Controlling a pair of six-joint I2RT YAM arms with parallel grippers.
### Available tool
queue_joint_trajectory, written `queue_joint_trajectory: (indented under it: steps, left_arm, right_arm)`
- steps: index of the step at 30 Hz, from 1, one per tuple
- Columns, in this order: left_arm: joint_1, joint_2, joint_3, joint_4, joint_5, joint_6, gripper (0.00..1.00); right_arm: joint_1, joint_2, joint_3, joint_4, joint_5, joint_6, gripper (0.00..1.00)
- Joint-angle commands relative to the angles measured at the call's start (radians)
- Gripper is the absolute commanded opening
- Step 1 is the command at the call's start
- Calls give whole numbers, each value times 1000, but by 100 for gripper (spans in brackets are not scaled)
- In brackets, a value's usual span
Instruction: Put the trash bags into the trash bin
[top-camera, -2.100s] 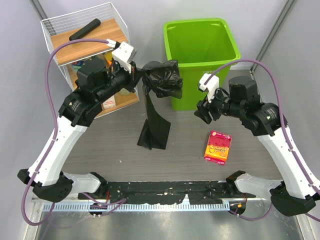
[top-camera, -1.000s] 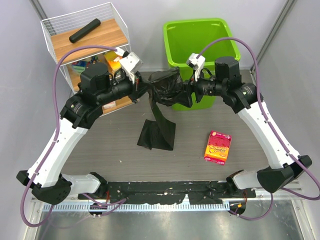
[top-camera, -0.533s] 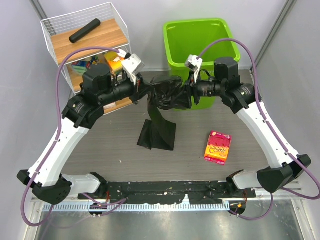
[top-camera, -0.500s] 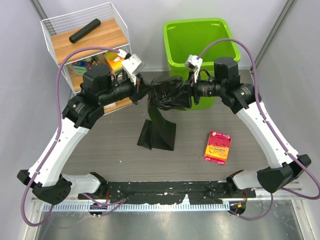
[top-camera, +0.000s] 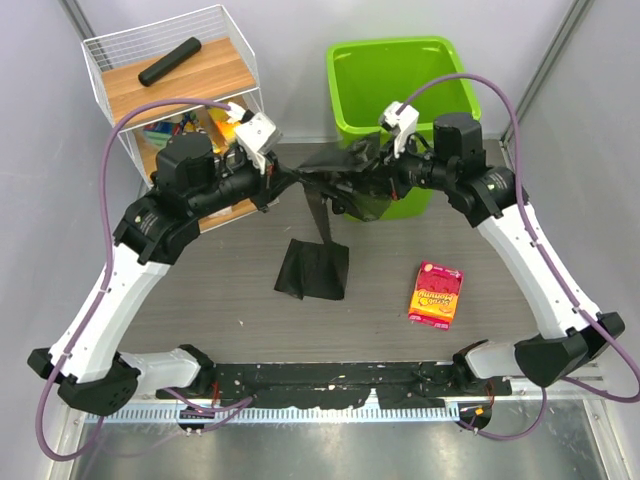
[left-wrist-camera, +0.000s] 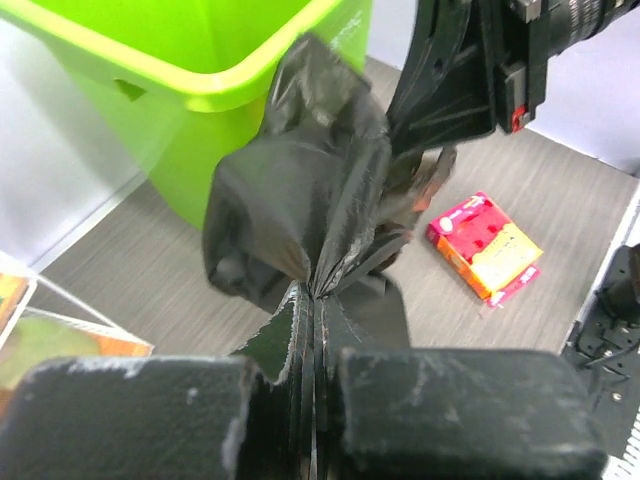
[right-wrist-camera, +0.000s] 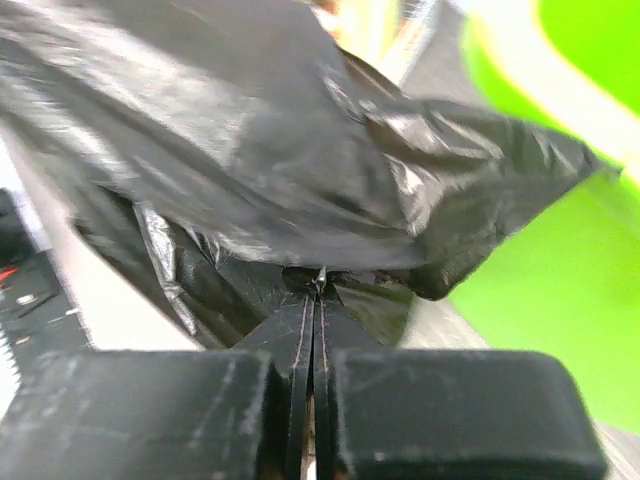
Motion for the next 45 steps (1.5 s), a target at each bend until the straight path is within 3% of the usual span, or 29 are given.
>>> queue_joint_trajectory:
  steps: [1,6,17,22,26,28,33,36,45]
  left_arm:
    - [3,-52,66,-27,-142,66,0]
    - [3,-63,81,-53,-241,127,0]
    - [3,-90,80,-46,-416,192,0]
    - [4,-93,81,-30,-453,184,0]
    - [4,-81,75,-32,-376,164,1]
    - [4,-67,72,-38,-271,141,15]
    - [-9,11,113,-29,-37,46,70]
    - [-43,92,178,-27,-8,21,81]
    - [-174,249,188,16,35,54,99]
  right_arm:
    - [-21,-81,85,-33,330,-108,1]
    - [-29,-123,107,-55,602,-184,1]
    - [-35,-181,92,-30,924,-346,1]
    - [-38,-210,52,-30,925,-363,1]
    - [-38,-232,50,-79,704,-334,1]
    - [-38,-218,71,-119,587,-283,1]
    - [-38,-175,115,-180,432,-208,1]
    - [-38,-160,119,-185,372,-180,1]
    - [-38,-146,174,-217,309,-140,1]
